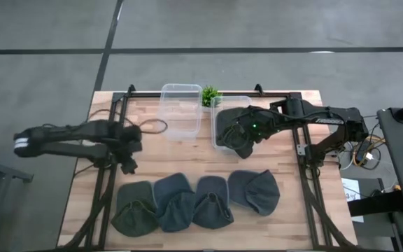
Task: Pick & Place hat
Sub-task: Put the black cap into the right transparent bin
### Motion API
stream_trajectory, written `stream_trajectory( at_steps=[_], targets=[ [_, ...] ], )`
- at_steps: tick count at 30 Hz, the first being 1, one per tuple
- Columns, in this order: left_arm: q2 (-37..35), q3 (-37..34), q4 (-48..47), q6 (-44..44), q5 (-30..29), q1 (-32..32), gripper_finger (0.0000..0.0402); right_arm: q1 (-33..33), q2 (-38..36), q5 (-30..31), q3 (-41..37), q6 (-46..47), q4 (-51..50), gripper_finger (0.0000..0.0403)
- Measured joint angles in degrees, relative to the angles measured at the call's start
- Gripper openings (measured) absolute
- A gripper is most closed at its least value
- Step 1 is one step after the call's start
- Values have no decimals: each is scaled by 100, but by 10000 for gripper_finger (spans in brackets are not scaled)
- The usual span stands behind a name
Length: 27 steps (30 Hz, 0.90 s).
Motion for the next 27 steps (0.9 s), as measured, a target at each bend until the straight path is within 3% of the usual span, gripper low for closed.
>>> stream_trajectory(
  at_steps=[6, 18, 27],
  targets=[
    [699, -270, -195, 354, 408, -18, 131, -2, 2, 4, 0, 14, 22, 141],
    [1929, -293, 538, 133, -102, -22, 131, -2, 2, -7, 0, -30, 192, 134],
    [1738, 86, 788, 1659, 209, -31, 131, -4, 2, -11, 0, -40, 197, 127]
  ],
)
